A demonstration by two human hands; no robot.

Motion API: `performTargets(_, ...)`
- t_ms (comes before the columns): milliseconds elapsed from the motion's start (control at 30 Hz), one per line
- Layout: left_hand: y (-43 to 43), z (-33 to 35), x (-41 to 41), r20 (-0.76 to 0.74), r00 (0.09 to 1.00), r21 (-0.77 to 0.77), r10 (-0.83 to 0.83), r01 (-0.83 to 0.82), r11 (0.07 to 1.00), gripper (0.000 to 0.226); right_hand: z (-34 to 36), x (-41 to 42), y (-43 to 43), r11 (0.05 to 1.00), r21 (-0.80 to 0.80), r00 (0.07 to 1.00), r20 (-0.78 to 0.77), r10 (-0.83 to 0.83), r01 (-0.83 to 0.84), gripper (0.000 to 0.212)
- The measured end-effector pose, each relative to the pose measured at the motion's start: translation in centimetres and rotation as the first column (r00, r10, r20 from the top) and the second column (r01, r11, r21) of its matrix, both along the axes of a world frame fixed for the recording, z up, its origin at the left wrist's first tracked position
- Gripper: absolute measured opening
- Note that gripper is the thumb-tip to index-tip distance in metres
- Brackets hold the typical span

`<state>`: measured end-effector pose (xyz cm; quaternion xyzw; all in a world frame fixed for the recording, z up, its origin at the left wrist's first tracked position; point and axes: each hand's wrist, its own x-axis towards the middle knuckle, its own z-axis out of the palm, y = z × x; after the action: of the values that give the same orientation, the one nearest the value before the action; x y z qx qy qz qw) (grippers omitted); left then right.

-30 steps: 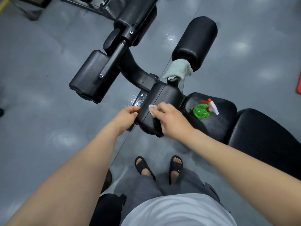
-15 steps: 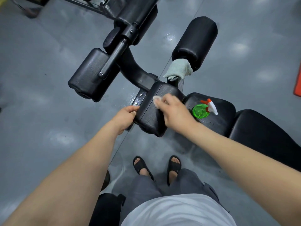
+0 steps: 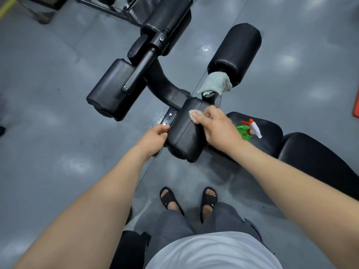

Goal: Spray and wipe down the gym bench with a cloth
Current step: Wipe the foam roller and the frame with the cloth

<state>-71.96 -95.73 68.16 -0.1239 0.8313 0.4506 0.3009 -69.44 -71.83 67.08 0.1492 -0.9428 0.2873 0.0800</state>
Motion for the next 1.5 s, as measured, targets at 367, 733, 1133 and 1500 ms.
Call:
performTargets(367,0.0,0.4,1.9,-0.218,0.967,-0.116,-0.129,0.105,0.988,0.030,-0.8,1.9,-2.5,0.997,-0.029,0.996,0.048,0.071,-0.069,0.042)
performTargets(733,-1.3,-0.8,1.6,-0.085,0.991,-0.055,0.103,-0.108,0.993,0.024,1.1,0.2,-1.3,0.994,0.112,0.998,0.060,0.002,-0.009,0.044)
performTargets(1133,-2.2,-1.7,1.9,-0.102,0.988,-0.002,0.119,-0.120,0.993,0.018,1.2,1.3,-5.6,0.924,0.148,0.936,0.070,0.345,-0.351,0.042)
performTargets(1500,-2.5,-1.6,2.3,-0.276,0.961,-0.013,-0.011,0.008,1.000,0.028,1.4,2.2,-4.7,0.844,0.143,0.856,0.117,0.504,-0.517,0.048)
